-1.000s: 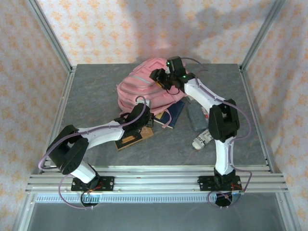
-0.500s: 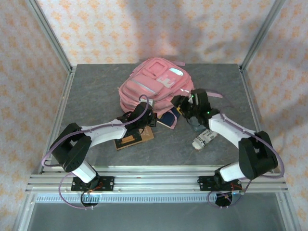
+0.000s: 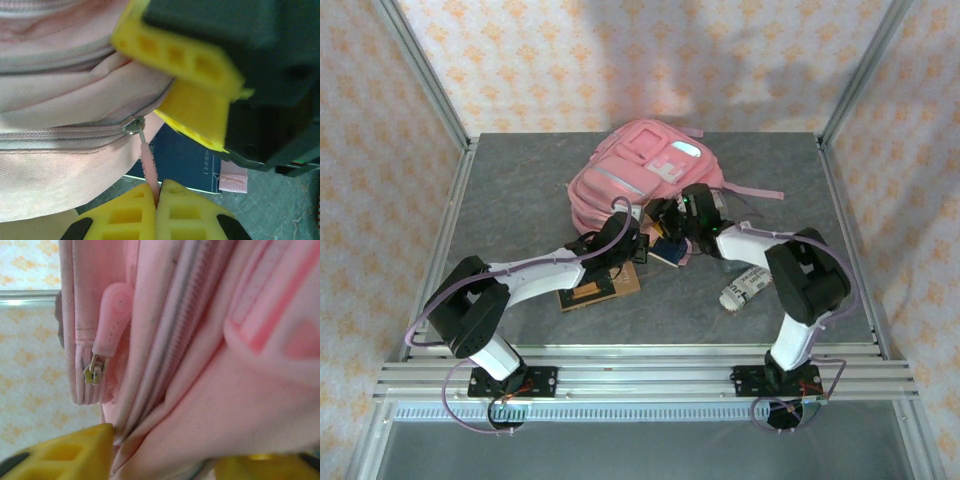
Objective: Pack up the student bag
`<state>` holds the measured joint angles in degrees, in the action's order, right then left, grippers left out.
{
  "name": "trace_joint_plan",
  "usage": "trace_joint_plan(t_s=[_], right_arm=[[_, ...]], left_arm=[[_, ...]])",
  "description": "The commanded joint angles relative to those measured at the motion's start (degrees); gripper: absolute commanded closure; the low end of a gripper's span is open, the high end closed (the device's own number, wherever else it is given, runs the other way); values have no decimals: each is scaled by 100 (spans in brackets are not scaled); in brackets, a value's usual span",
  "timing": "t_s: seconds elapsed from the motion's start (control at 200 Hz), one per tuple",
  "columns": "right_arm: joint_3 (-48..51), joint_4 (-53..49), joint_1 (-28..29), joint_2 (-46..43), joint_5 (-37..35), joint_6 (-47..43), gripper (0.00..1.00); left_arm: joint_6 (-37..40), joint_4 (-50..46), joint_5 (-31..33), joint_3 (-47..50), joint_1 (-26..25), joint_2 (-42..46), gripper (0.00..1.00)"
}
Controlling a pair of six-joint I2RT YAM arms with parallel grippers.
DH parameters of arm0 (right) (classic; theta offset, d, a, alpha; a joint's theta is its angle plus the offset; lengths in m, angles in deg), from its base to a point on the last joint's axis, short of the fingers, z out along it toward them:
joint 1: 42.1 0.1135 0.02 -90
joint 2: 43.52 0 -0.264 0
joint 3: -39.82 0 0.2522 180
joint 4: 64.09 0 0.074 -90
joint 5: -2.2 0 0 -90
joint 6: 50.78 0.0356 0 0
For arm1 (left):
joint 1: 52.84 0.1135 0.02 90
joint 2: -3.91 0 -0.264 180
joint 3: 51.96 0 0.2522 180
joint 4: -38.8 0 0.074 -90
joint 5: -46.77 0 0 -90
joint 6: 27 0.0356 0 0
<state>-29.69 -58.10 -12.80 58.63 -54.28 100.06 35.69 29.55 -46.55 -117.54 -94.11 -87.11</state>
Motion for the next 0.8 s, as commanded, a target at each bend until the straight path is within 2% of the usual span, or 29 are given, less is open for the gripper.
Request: trace_joint_plan(t_s=[0.0, 0.035, 0.105, 0.25, 0.496, 0.606, 0.791], right_arm=[[-261, 322, 77, 318, 25, 203, 76], [-253, 400, 67, 378, 47, 245, 87], [-236, 459, 33, 420, 41, 284, 100], [-76, 483, -153, 119, -111, 244, 100], [231, 319, -406, -504, -309, 18, 100], [204, 341, -407, -539, -186, -26, 100], [40, 624, -385, -626, 296, -133, 100]], left_arm=[[16, 5, 191, -66, -90, 57, 100], [10, -51, 308, -74, -91, 59, 100], [-14, -146, 536, -41, -61, 91, 100], [-137, -416, 948, 188, 193, 292, 100], [-301, -644, 1307, 926, 1173, 1012, 100], [-328, -660, 1213, 1111, 1427, 1293, 100], [-266, -555, 371, 999, 1258, 1573, 99]])
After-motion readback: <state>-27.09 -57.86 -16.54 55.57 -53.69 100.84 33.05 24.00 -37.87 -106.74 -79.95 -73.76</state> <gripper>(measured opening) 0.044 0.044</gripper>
